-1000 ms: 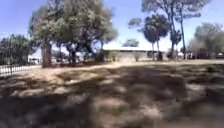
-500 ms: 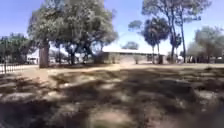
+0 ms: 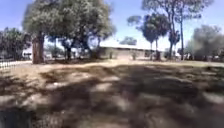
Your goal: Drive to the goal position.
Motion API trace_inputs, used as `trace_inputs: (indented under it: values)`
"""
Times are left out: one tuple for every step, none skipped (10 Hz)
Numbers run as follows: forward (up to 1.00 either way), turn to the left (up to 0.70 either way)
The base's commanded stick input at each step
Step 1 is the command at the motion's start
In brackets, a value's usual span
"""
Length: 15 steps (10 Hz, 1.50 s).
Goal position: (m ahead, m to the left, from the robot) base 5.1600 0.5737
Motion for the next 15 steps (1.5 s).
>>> trace_inputs:
  values:
    - [0.70,0.00]
    - [0.70,0.00]
    - [0.70,0.00]
    - [0.70,0.00]
    - [0.70,0.00]
    - [0.70,0.00]
    - [0.70,0.00]
    - [0.70,0.00]
    - [0.70,0.00]
    - [0.70,0.00]
    - [0.70,-0.10]
    - [0.70,-0.31]
    - [0.70,-0.10]
    - [0.70,0.00]
    - [0.70,0.00]
